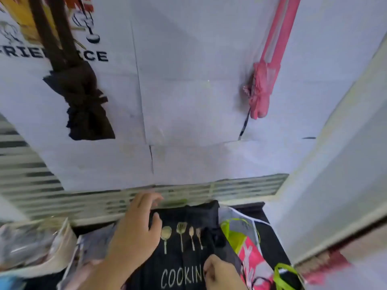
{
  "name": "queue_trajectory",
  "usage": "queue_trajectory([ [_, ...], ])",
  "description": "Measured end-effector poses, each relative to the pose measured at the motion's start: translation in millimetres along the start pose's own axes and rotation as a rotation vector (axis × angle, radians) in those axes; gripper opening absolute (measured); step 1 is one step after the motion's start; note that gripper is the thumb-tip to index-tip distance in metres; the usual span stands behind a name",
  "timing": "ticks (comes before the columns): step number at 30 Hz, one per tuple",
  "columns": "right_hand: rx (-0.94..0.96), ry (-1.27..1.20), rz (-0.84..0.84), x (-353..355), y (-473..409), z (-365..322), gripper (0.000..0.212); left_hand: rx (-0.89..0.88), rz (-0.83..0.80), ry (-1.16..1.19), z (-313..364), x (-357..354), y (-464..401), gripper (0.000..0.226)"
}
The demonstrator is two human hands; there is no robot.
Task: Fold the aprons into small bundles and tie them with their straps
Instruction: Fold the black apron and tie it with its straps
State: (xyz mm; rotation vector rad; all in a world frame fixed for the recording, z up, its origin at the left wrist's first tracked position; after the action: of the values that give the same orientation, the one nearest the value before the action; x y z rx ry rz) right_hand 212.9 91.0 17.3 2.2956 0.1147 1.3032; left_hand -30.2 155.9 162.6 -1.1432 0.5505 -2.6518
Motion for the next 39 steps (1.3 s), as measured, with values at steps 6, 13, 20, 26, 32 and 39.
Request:
queue_trajectory([
  [6, 0.002, 0.148, -0.068, -45, 5, 86, 0.064, 0.468, -0.394, -0.019, -52, -138, 100, 0.046],
  [13, 0.039, 0.245, -0.243, -76, -15, 151, 0.072, 0.848, -0.597, 0.017, -95, -211, 179, 0.065],
  [20, 0.040, -0.157, 0.175, -27, -103, 112, 0.038, 0.859, -0.654, -0.080, -97, -219, 220, 0.069],
  [26, -0.073, -0.011, 0.046, -14, -156, 95, 0.020, 0.935, -0.420, -0.075, -88, -190, 209, 0.047],
  [32, 0.324, 0.073, 0.285, 29, -122, 33, 0.018, 0.604, -0.157, -0.075, -51, -161, 134, 0.071],
  [39, 0.849, 0.047, 0.161, 132, -51, -64, 0.022, -0.074, -0.437, -0.063, 47, -118, -1, 0.072],
])
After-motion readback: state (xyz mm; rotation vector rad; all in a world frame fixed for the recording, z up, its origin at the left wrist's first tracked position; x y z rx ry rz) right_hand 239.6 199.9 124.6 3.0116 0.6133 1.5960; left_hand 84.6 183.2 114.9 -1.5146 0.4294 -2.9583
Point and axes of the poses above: each hand's wrist, its own y-axis away from the middle knuckle, its own x-axis out of the back of the hand, z = x × y, the point moved 2 cm from there along -y, towards the middle knuckle, and after that the axes turned 14 degrees about z, right-handed, at the moved point
